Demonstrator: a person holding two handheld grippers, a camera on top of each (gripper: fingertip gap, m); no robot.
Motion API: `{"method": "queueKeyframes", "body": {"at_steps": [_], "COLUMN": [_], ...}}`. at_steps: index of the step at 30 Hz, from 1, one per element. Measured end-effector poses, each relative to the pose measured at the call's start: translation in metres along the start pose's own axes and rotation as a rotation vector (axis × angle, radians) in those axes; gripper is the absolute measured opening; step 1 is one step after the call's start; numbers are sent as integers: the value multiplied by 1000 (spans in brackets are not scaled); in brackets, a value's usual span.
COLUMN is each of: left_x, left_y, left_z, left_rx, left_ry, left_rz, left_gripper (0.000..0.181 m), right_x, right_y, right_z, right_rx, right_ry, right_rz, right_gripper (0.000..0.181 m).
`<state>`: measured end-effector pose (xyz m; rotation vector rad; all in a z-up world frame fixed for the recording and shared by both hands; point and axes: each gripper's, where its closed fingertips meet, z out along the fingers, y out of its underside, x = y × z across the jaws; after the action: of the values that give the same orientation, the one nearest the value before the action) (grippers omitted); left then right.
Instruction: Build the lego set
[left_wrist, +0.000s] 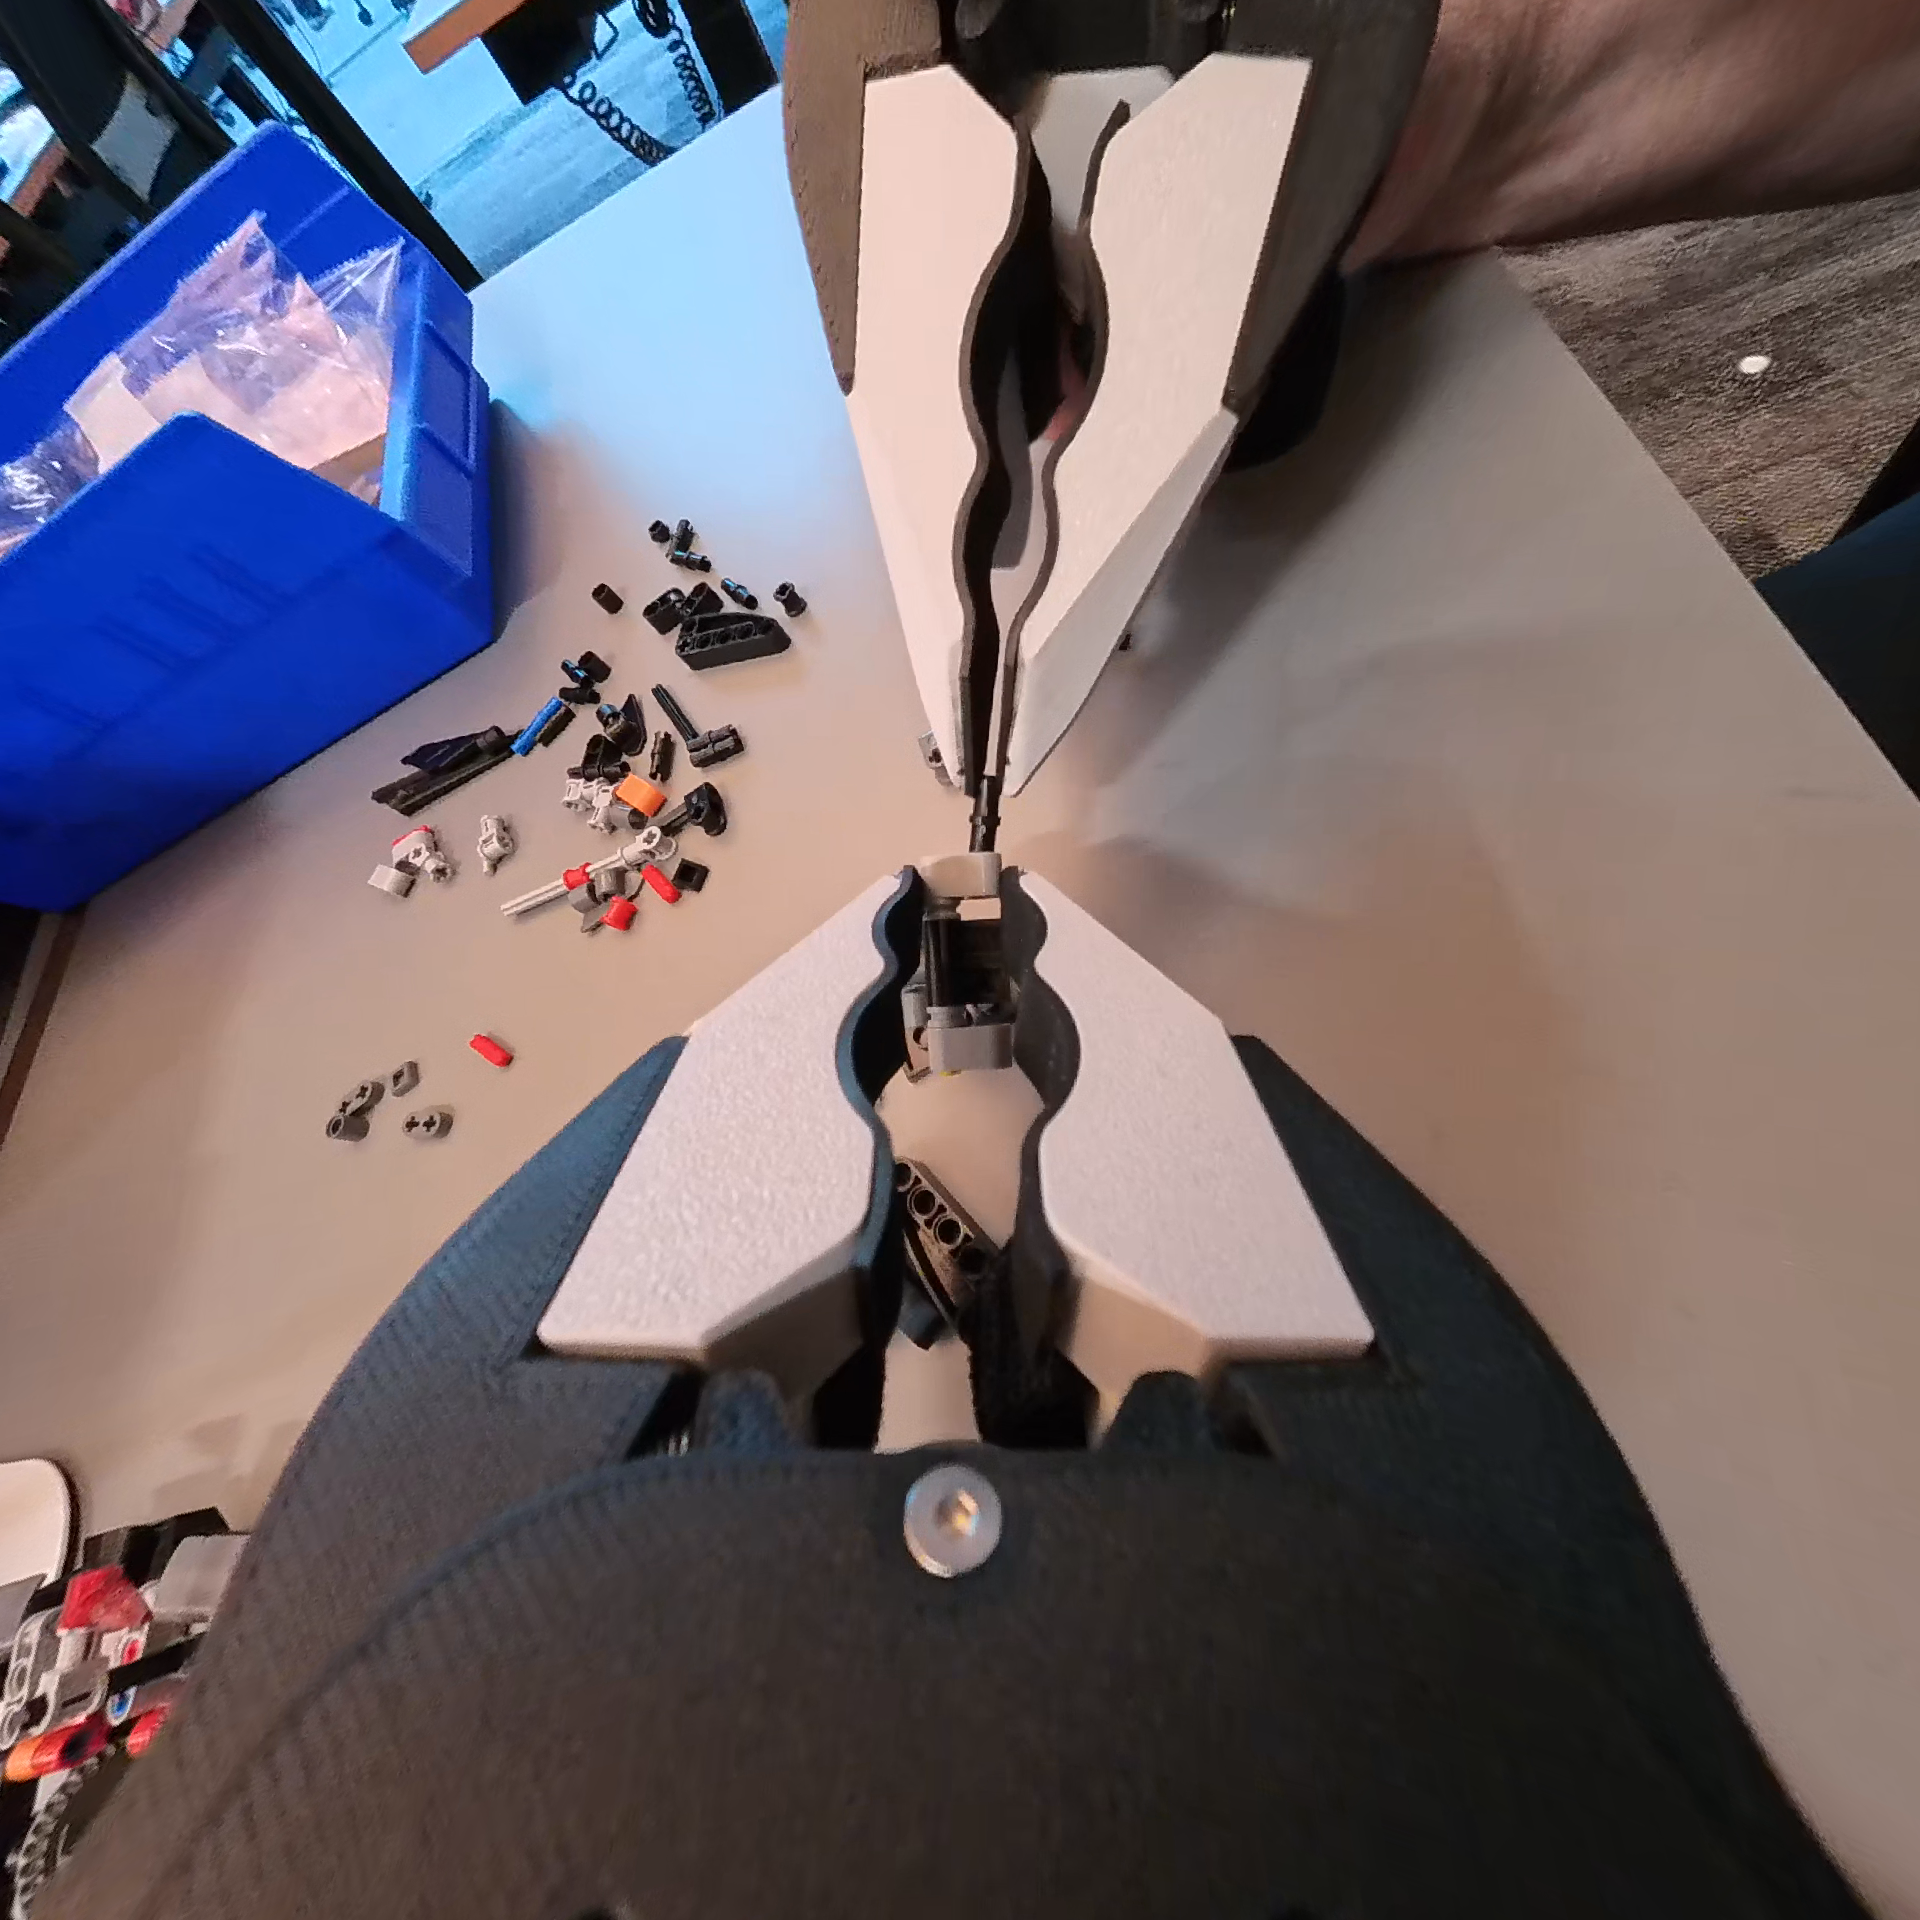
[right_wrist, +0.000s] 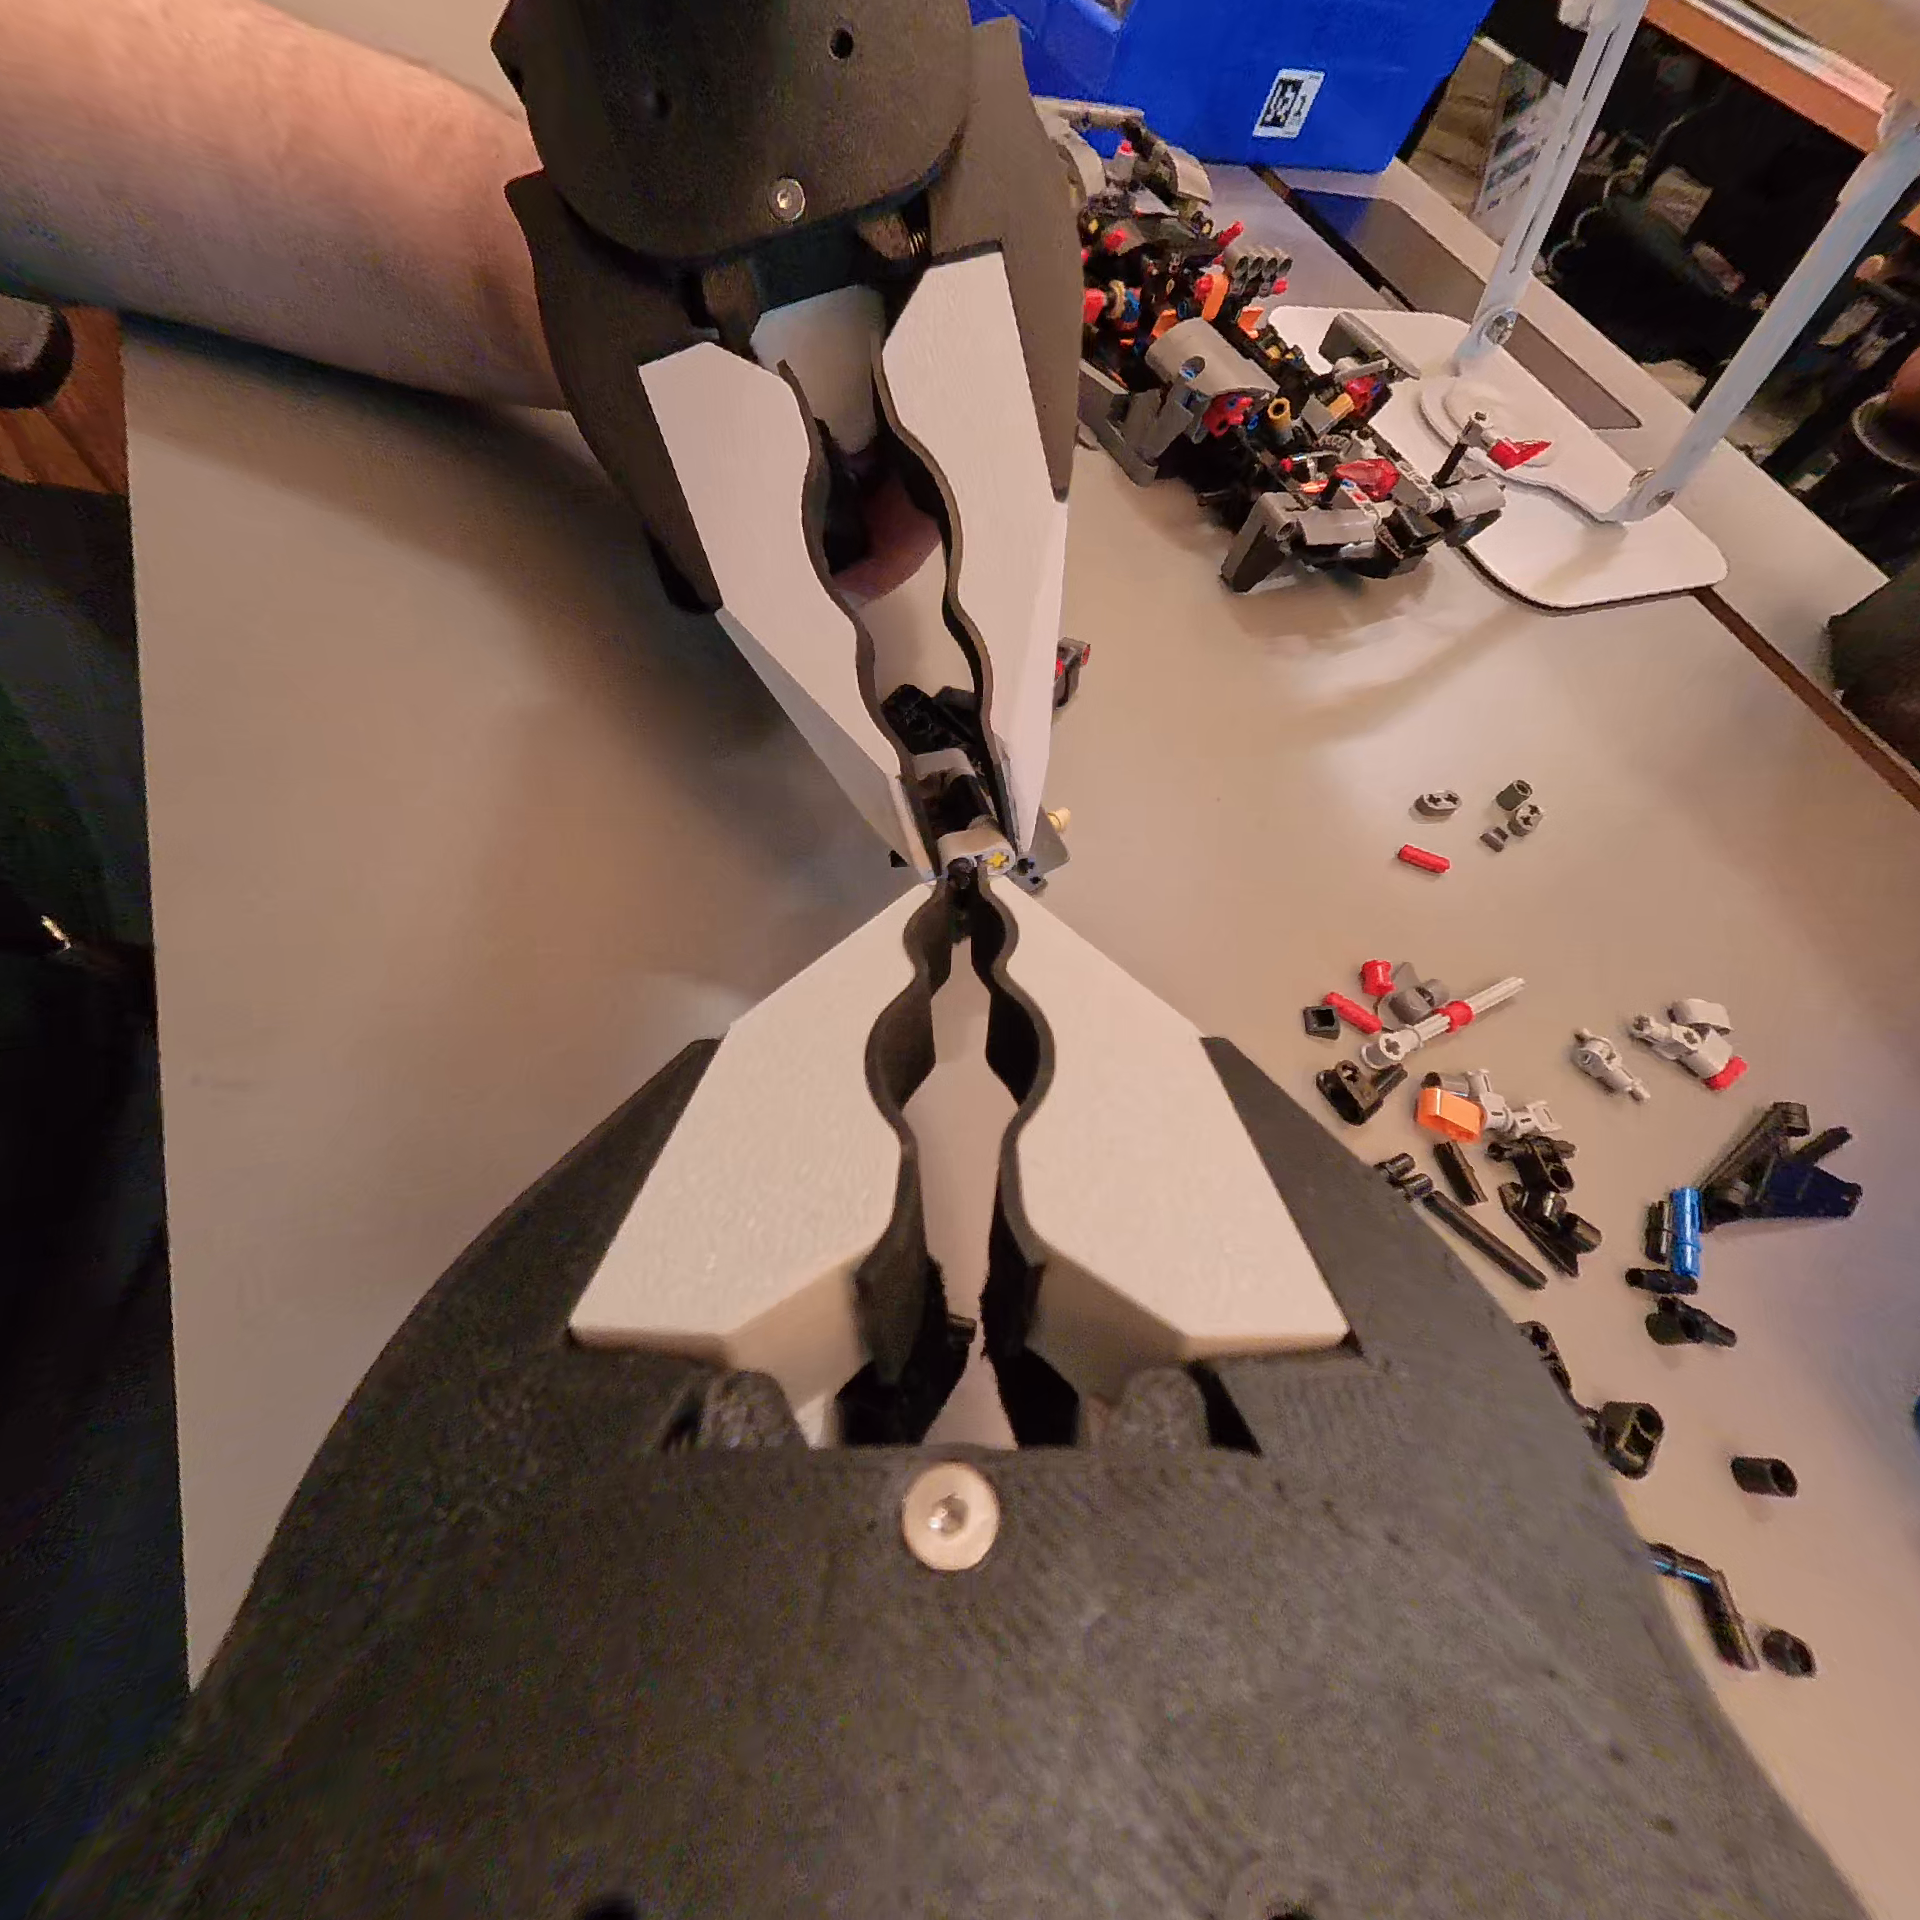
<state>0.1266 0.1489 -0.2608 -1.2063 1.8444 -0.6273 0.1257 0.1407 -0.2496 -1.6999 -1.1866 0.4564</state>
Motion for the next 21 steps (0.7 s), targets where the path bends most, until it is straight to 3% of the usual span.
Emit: {"method": "queueKeyframes", "body": {"at_steps": [21], "left_x": [-2], "left_y": [-13], "left_z": [-6], "left_rx": [70], "left_ry": [-20], "left_rz": [-6], "left_gripper": [12], "right_x": [2], "right_y": [-10], "right_z": [-10], "right_rx": [129], "right_ry": [-76], "right_rz": [119], "right_gripper": [0]}}
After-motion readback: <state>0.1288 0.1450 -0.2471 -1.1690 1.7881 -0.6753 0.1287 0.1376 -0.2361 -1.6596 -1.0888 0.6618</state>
